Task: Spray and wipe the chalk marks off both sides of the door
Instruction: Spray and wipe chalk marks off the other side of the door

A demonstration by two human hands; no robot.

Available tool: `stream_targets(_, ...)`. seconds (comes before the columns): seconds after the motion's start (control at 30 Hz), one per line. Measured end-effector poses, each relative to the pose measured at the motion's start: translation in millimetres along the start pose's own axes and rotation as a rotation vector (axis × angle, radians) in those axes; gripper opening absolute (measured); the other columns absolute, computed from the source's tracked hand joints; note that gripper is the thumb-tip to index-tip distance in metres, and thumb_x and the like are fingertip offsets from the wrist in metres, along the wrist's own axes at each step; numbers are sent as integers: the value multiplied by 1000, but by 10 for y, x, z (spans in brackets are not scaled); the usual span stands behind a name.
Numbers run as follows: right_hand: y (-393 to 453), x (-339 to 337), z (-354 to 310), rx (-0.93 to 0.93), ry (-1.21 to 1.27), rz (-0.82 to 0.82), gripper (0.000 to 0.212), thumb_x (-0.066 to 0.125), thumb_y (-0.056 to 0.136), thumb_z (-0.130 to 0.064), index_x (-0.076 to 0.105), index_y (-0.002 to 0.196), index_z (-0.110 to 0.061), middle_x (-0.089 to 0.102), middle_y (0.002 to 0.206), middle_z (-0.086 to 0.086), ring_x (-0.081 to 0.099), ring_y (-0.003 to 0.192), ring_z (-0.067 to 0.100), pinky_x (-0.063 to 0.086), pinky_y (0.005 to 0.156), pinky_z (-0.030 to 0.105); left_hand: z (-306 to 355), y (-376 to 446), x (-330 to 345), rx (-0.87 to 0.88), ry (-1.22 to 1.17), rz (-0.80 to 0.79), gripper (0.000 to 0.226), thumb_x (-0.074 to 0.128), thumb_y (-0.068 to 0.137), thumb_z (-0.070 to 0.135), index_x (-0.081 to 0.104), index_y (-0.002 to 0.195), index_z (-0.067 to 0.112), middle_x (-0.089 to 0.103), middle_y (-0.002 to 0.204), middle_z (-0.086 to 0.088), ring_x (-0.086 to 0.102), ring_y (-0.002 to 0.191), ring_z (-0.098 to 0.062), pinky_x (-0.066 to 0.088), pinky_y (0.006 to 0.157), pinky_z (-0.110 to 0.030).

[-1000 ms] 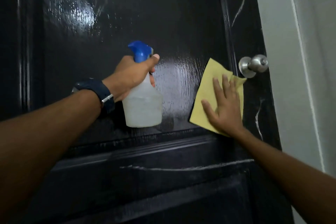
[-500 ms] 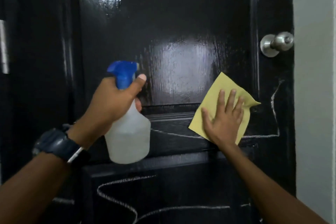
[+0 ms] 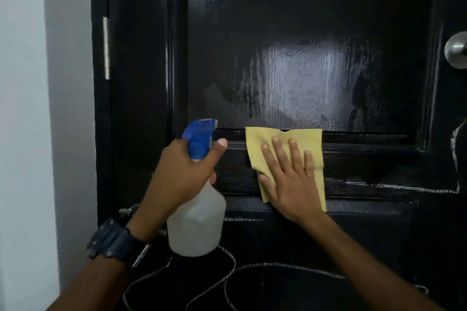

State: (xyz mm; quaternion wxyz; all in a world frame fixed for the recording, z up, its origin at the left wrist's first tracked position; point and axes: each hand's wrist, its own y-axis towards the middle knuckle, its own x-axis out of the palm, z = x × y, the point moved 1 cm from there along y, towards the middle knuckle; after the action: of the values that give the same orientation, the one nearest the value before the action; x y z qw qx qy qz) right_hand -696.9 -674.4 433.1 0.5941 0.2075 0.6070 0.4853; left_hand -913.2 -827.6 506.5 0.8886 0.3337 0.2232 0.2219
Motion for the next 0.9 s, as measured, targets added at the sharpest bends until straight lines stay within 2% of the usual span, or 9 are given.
stream_targets(0.13, -62, -39, 197, -71, -39, -68, 66, 16, 100, -63, 18, 160, -35, 4, 170, -4, -2, 156, 31, 11, 120, 61, -338, -137, -228, -47, -20, 34, 39, 66, 90, 42, 66, 75, 6, 68, 57, -9, 64, 49, -9, 44, 51, -8)
stream_targets(0.23, -26, -76, 40, -75, 7, -94, 58, 11, 103, -57, 10, 159, -42, -4, 169, -9, -12, 155, 30, 3, 119, 65, -617, -195, -378, -62, 41, 59, 40, 67, 87, 45, 64, 71, 8, 67, 56, -7, 64, 48, -11, 49, 50, -18)
stream_targets(0.33, 182, -116, -414, -277, -12, -80, 55, 8, 105, -56, 12, 158, -45, 3, 168, -13, -6, 155, 33, 6, 118, 67, -809, -156, -519, -79, 92, 67, 44, 65, 84, 54, 63, 65, 15, 66, 54, -2, 65, 51, -11, 57, 61, -32)
stream_targets(0.4, 388, -50, -923, -419, -21, -88, 57, 10, 104, -60, 18, 158, -43, 9, 168, -11, -1, 155, 36, 6, 118, 66, -826, -118, -597, -64, 76, 104, 45, 64, 81, 58, 62, 62, 17, 66, 55, 1, 66, 54, -12, 57, 63, -36)
stream_targets(0.5, 667, 81, -1609, -472, -17, -40, 64, 13, 100, -67, 21, 157, -41, 9, 169, -4, -2, 154, 40, 4, 118, 68, -813, -115, -687, -15, 84, 143, 44, 62, 83, 54, 62, 62, 15, 66, 56, -2, 63, 54, -13, 50, 59, -31)
stream_targets(0.57, 731, 159, -1750, -436, -73, 10, 66, 19, 99, -67, 18, 159, -39, 7, 169, 0, -2, 154, 41, 6, 117, 68, -851, -117, -751, -1, 75, 130, 45, 63, 86, 49, 64, 63, 11, 66, 57, -5, 63, 53, -15, 49, 60, -31)
stream_targets(0.67, 593, 206, -1509, -426, -155, 52, 73, 35, 97, -67, 16, 160, -35, 7, 169, 1, 4, 155, 37, 12, 119, 63, -938, -94, -857, -1, 60, 93, 47, 62, 85, 51, 65, 65, 8, 66, 54, -3, 62, 48, -9, 49, 54, -24)
stream_targets(0.77, 379, 182, -1176, -444, -221, 82, 75, 41, 97, -66, 18, 160, -33, 10, 169, 2, 7, 155, 36, 16, 119, 63, -1008, -76, -941, -13, 67, 25, 40, 63, 88, 49, 63, 71, 13, 65, 52, 1, 61, 47, -2, 44, 50, -9)
stream_targets(0.9, 441, 180, -1259, -456, -239, 89, 74, 41, 97, -65, 22, 160, -32, 13, 168, 3, 9, 154, 40, 16, 117, 67, -1091, -23, -1089, -37, 85, 50, 41, 62, 89, 49, 63, 71, 12, 65, 52, 1, 62, 49, -4, 43, 51, -6)
